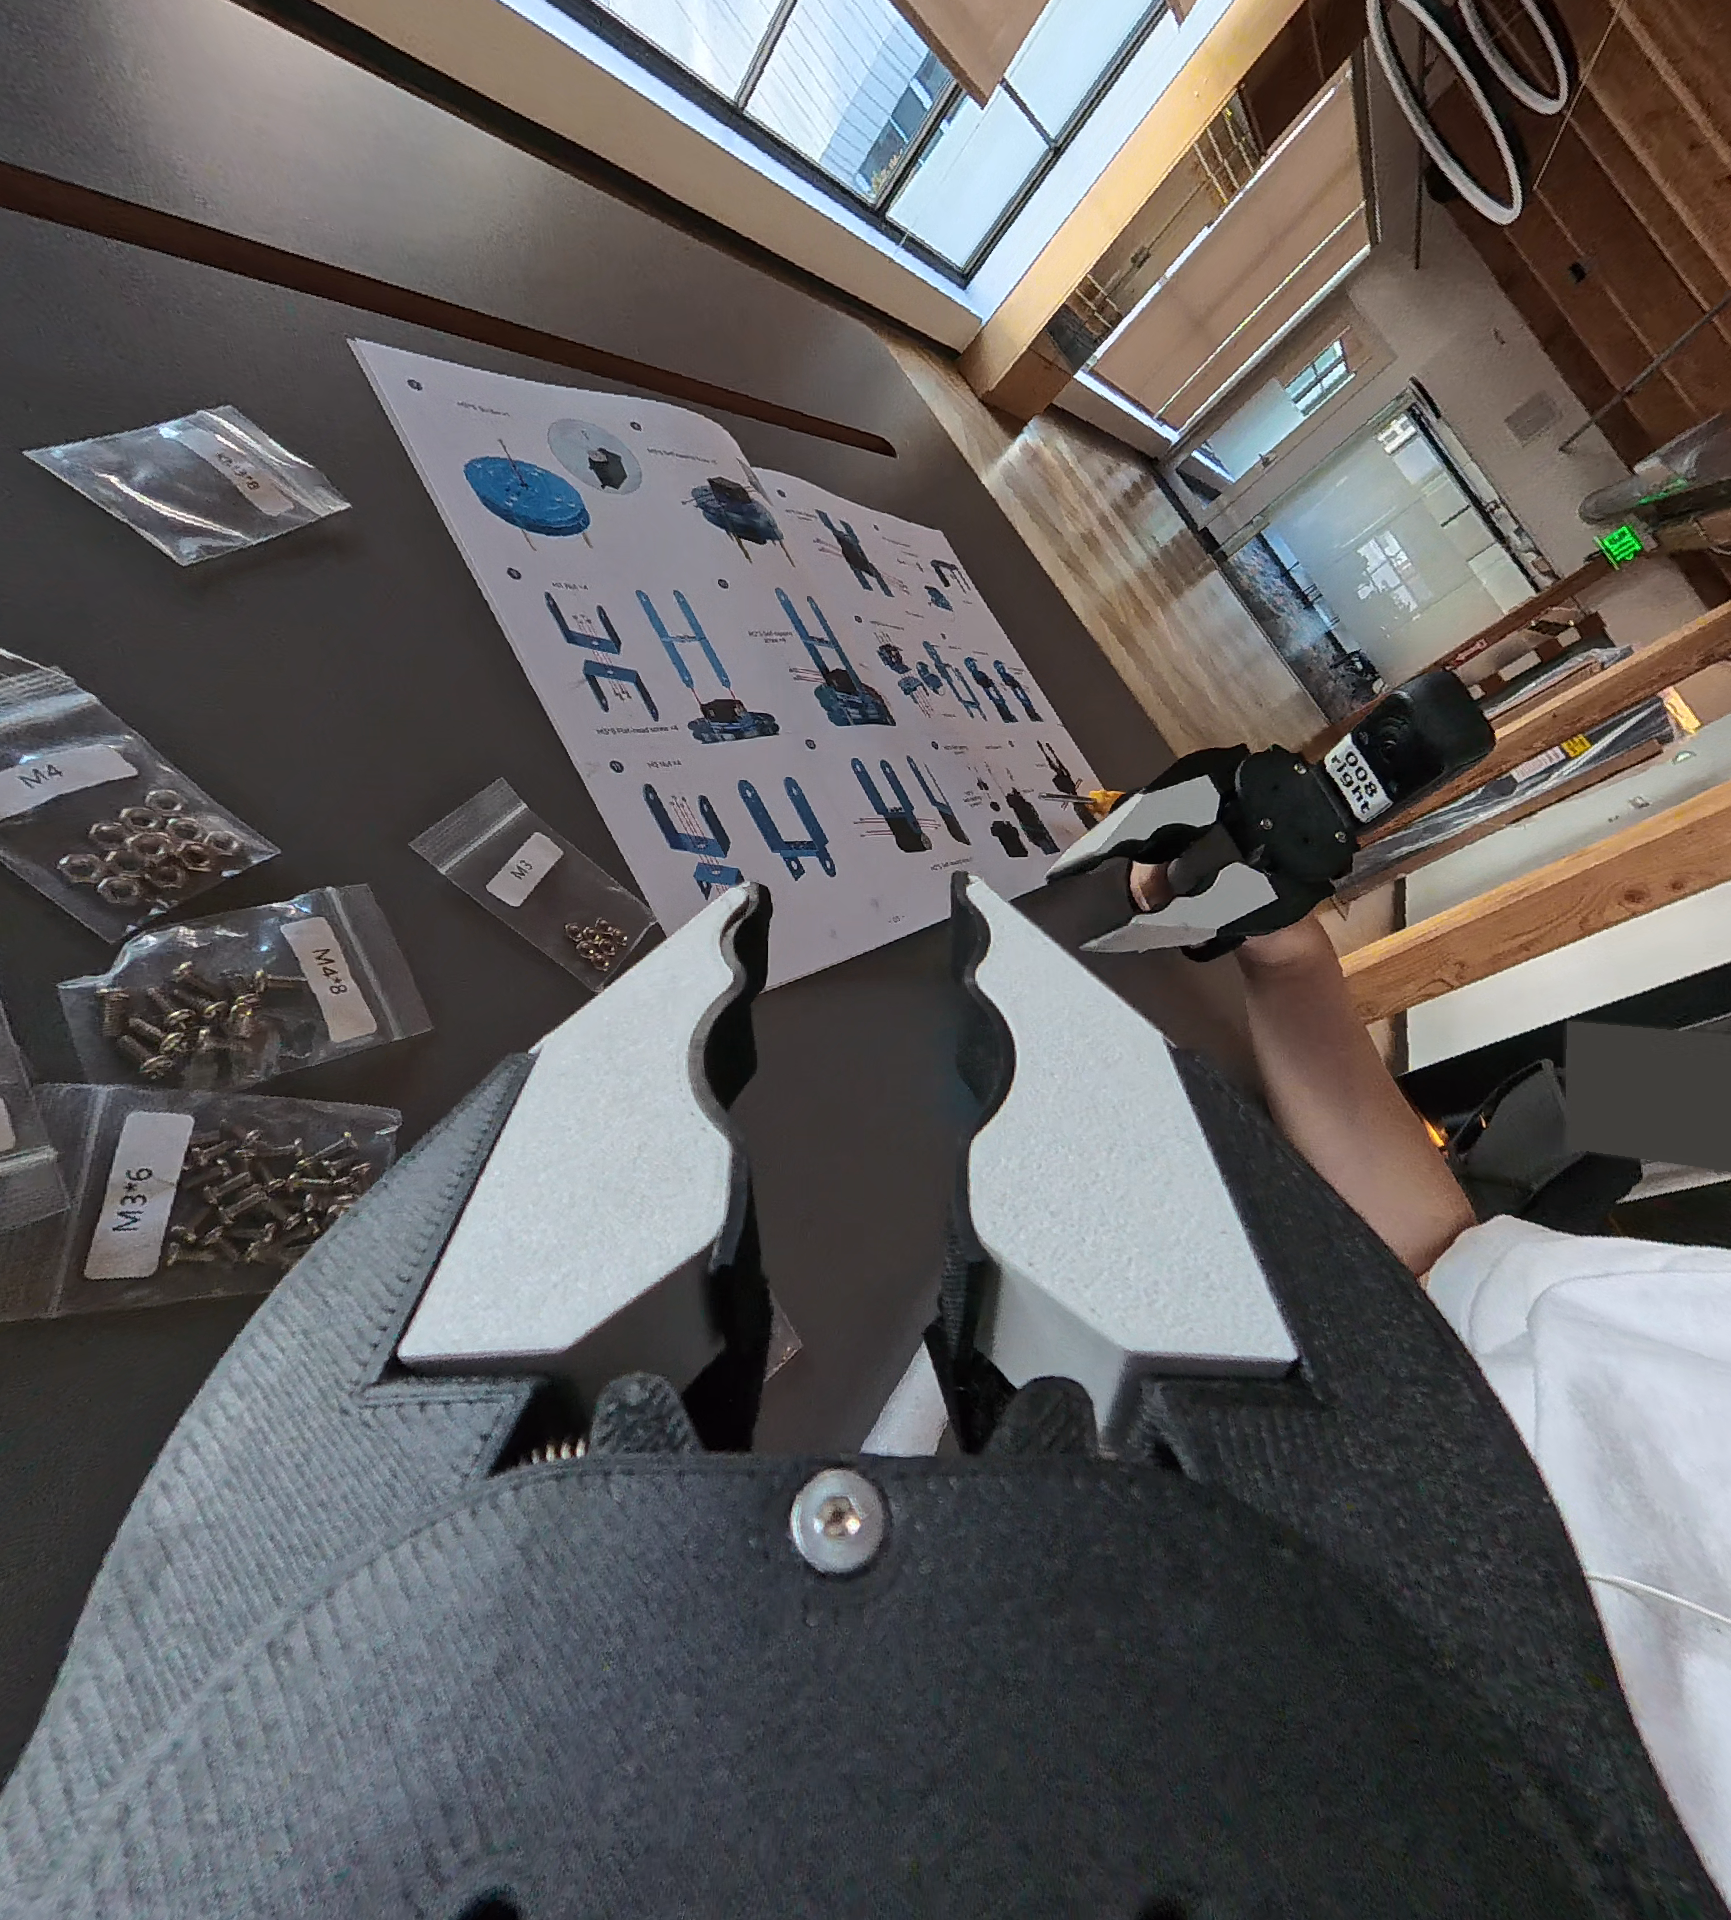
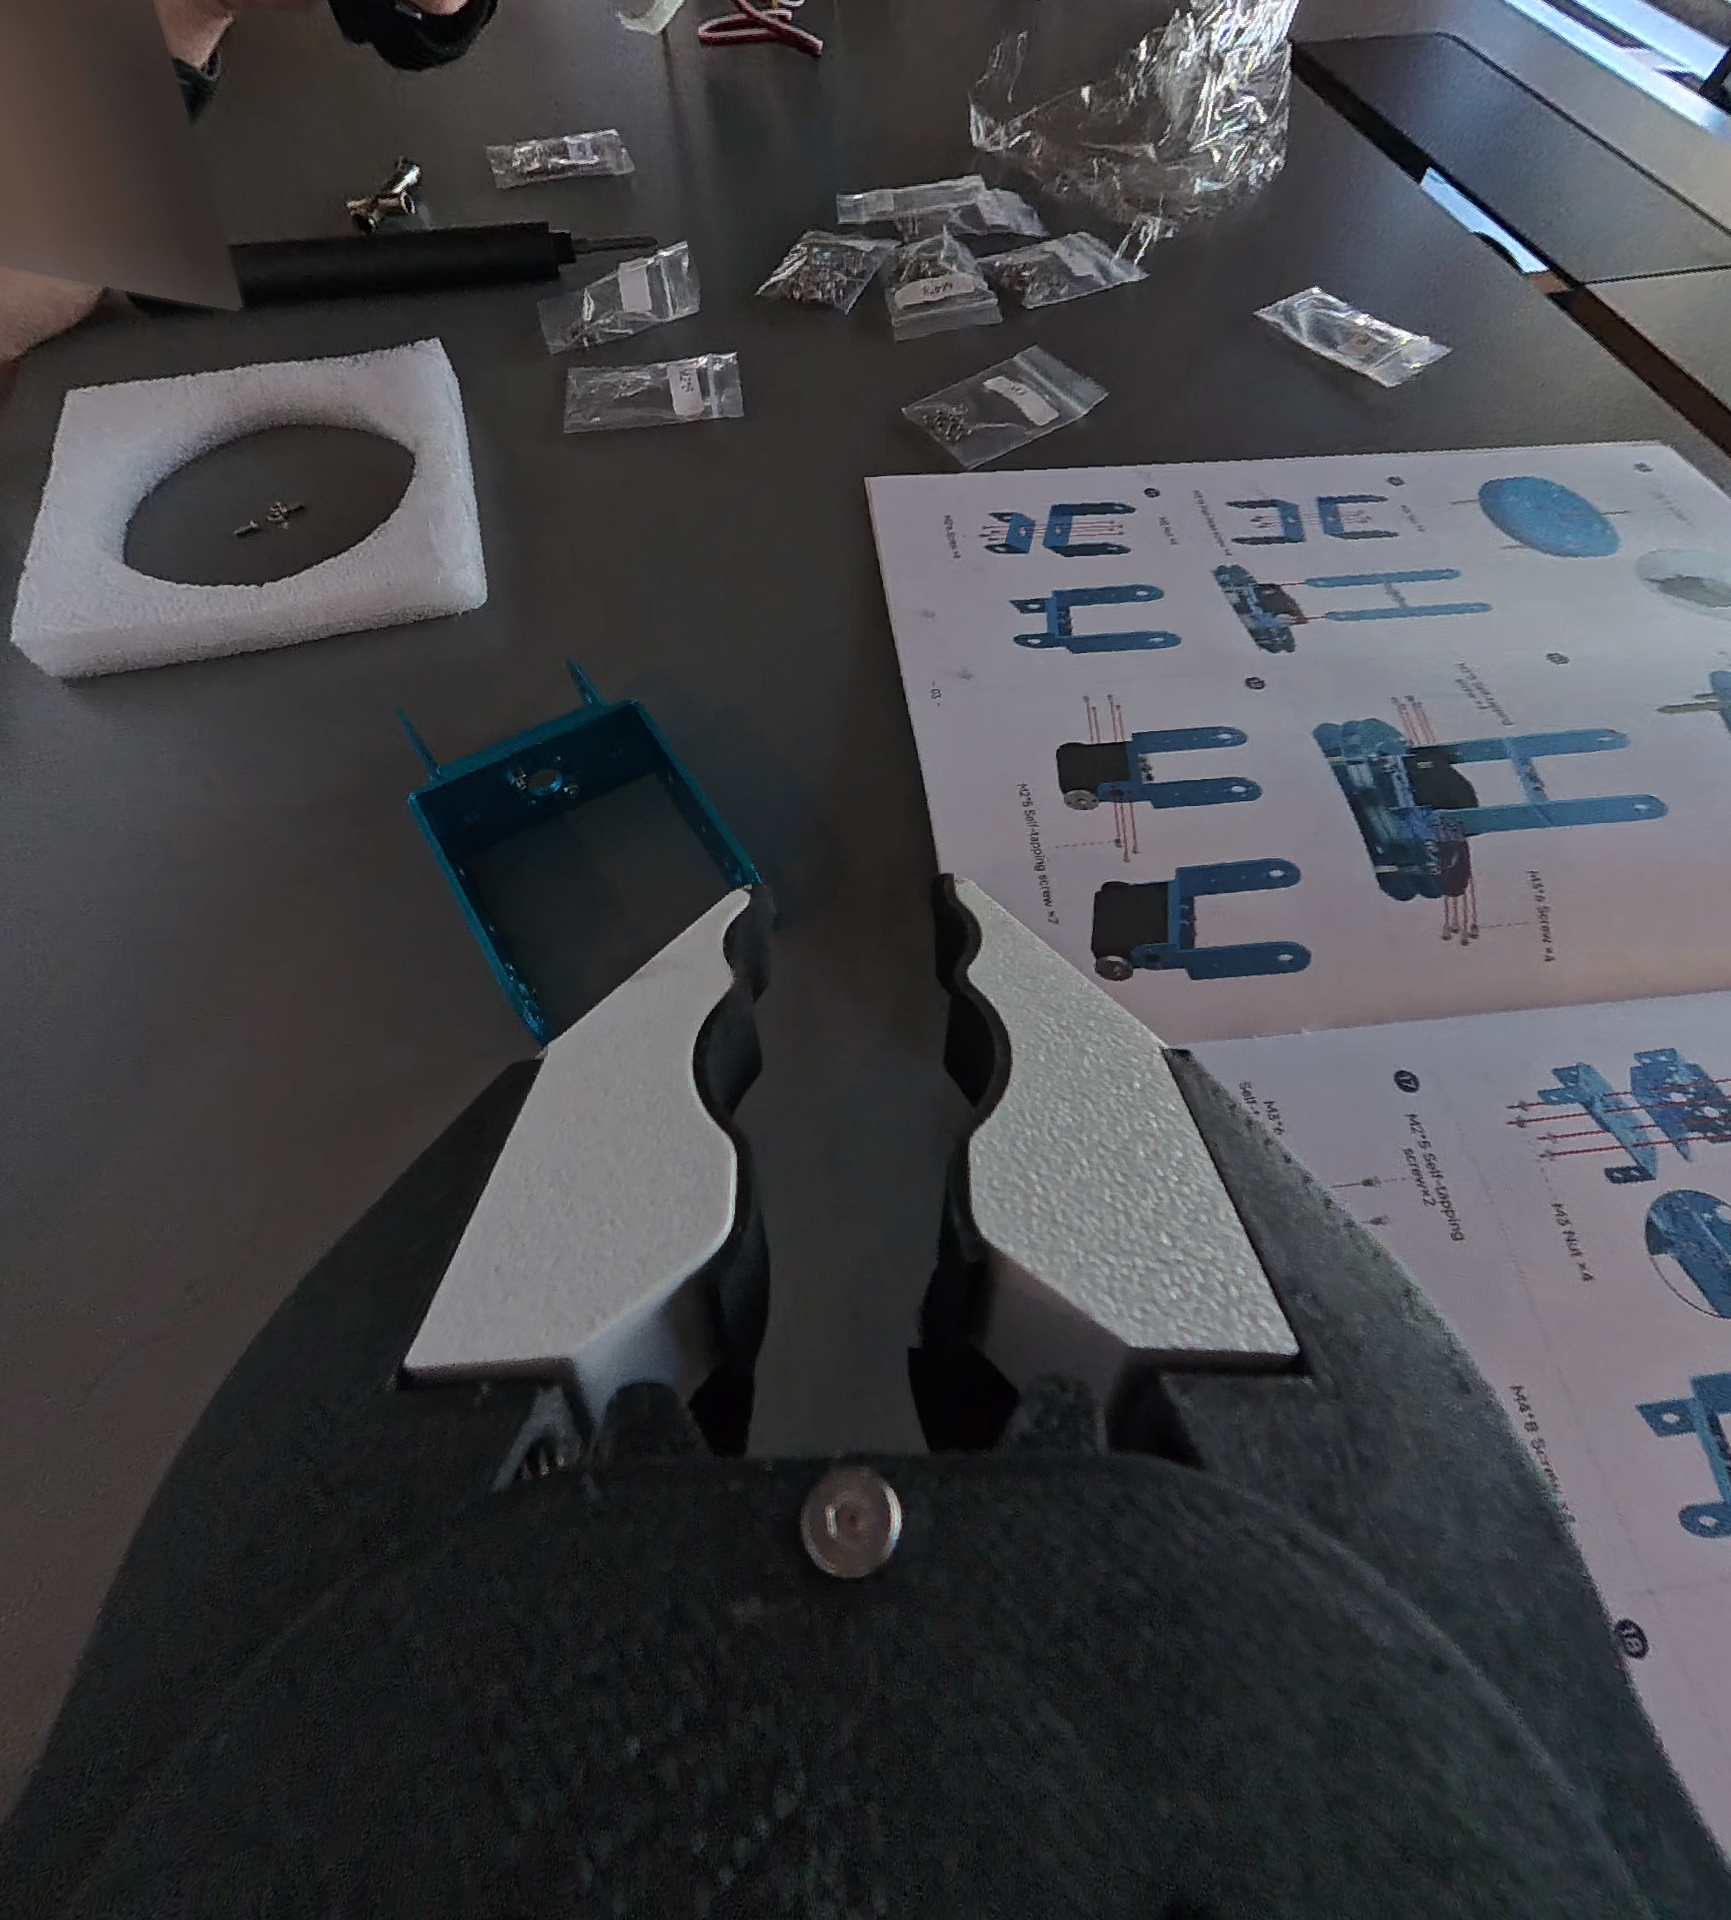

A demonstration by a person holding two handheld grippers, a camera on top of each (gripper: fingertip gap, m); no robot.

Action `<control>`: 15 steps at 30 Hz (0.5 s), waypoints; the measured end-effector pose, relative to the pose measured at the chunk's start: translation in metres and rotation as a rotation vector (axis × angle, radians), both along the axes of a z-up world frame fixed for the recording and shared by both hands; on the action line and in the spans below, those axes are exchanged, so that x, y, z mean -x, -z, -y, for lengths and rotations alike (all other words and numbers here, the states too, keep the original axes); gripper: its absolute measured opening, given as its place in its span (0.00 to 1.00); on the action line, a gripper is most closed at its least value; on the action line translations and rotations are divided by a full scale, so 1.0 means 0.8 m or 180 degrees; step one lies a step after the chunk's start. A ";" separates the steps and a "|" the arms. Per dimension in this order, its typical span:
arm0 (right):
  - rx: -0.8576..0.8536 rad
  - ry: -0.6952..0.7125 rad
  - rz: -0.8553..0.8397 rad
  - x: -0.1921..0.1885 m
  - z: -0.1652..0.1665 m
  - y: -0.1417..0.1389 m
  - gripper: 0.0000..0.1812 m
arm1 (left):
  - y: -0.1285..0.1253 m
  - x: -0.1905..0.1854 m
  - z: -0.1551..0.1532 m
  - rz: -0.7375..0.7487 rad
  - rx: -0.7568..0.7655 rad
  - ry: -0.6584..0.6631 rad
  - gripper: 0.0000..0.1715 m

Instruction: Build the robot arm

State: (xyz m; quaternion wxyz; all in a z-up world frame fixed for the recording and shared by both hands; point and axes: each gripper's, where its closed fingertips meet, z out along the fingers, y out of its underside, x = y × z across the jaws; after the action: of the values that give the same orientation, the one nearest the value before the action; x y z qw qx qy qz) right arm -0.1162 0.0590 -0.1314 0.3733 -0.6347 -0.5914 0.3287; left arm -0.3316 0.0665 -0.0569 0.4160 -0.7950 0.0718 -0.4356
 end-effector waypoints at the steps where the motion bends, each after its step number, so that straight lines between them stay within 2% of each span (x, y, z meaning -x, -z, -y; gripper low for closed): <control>1: -0.0029 0.0024 -0.0008 0.001 -0.002 -0.001 0.17 | 0.000 0.000 0.000 -0.0006 -0.0003 0.0004 0.20; 5: -0.0206 0.0225 -0.0090 0.004 -0.018 -0.006 0.17 | -0.004 0.002 0.001 -0.0024 -0.0047 -0.0024 0.20; 12: -0.0417 0.0625 -0.0522 -0.004 -0.043 -0.042 0.21 | -0.006 0.009 0.000 -0.0019 -0.0067 -0.0090 0.20; 15: -0.0439 0.0647 -0.0554 -0.007 -0.044 -0.046 0.21 | -0.004 0.010 -0.001 -0.0021 -0.0046 -0.0093 0.20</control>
State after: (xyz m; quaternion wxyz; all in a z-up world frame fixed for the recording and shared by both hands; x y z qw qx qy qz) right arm -0.1106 0.0943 -0.0946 0.4972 -0.6332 -0.5107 0.3017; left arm -0.3393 0.0674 -0.0536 0.4279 -0.7944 0.0647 -0.4263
